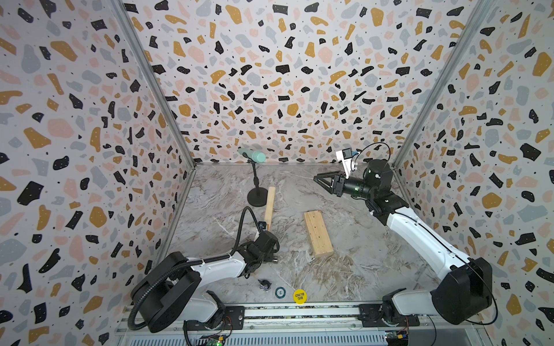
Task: Use a claw hammer to pull out a nail
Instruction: Place the hammer at the center of the board.
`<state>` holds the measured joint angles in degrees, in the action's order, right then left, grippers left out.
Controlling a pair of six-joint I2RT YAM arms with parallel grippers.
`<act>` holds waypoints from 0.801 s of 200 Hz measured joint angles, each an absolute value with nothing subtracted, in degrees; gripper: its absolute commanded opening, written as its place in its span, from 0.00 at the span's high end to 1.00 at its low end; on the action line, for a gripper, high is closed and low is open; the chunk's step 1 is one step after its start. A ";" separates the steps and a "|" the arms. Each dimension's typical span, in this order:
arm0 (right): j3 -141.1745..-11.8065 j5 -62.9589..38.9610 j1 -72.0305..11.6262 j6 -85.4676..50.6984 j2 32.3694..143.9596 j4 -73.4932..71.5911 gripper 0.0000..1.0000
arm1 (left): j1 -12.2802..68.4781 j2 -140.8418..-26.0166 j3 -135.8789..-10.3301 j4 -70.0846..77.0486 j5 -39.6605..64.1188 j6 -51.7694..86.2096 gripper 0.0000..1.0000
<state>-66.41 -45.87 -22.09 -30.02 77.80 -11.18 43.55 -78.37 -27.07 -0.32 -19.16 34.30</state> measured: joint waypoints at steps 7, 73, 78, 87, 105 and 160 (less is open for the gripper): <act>-66.37 -45.87 -22.09 -30.02 77.80 -11.20 0.60 | 43.53 -78.43 -27.07 -0.27 -19.18 34.44 1.00; -66.35 -45.89 -22.09 -30.02 77.80 -11.20 0.60 | 43.51 -78.81 -26.96 0.12 -18.92 35.90 1.00; -66.35 -45.89 -22.09 -30.02 77.80 -11.20 0.60 | 43.48 -78.83 -26.94 0.21 -18.90 36.03 1.00; -66.35 -45.89 -22.09 -30.02 77.80 -11.20 0.60 | 43.48 -78.87 -26.87 0.34 -18.85 36.16 1.00; -66.26 -45.89 -22.09 -30.02 77.80 -11.25 0.60 | 43.33 -79.07 -26.87 0.51 -18.65 36.36 1.00; -65.93 -45.91 -22.09 -30.06 77.80 -11.25 0.60 | 43.13 -79.64 -26.76 1.30 -18.31 36.95 0.98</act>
